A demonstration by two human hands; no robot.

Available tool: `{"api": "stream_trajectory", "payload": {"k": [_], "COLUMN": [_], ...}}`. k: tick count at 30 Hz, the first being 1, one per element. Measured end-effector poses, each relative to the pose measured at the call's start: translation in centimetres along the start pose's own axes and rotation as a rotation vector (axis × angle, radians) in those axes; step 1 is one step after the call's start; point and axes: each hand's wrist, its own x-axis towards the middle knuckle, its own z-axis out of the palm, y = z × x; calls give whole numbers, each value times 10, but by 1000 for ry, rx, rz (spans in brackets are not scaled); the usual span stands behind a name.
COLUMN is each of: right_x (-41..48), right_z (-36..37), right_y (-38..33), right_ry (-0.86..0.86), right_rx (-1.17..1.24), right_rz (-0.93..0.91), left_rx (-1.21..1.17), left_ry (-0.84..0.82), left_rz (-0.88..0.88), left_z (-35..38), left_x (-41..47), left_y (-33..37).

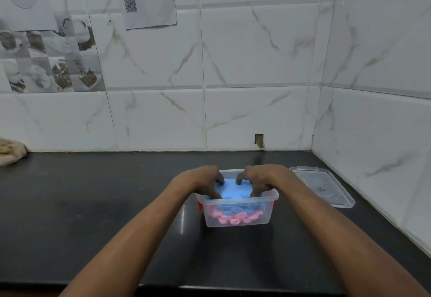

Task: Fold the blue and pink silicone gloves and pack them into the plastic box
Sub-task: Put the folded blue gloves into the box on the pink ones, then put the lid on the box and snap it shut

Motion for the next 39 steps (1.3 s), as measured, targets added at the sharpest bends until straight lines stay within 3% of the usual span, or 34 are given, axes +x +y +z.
{"api": "stream_trajectory", "payload": {"k": [8, 14, 17, 19, 25, 32, 35, 39], "right_x": [5, -10, -17, -15, 3, 12, 2, -25], "right_z": [10, -8, -21, -24, 4, 13, 7, -5], "right_y": [-6, -1, -2, -7, -16, -21, -14, 24], "right_ry": [6, -58, 152, 318, 66, 95, 225, 718], "right_rx": [-24, 220, 243, 236, 228, 171, 302, 583], "right_rz": [-7, -33, -62, -86, -16, 11, -48, -72], "left_rx": [-48, -116, -320, -257, -101, -86, -123, -250], "left_ry": [48, -86, -81, 18, 77, 97, 169, 424], "left_rz": [-7, 11, 32, 27, -41, -83, -75, -107], "left_z": [14, -6, -20, -20, -2, 11, 9, 24], "left_x": [1, -10, -19, -17, 0, 4, 2, -5], "left_y": [-3, -16, -22, -20, -7, -4, -7, -11]}}
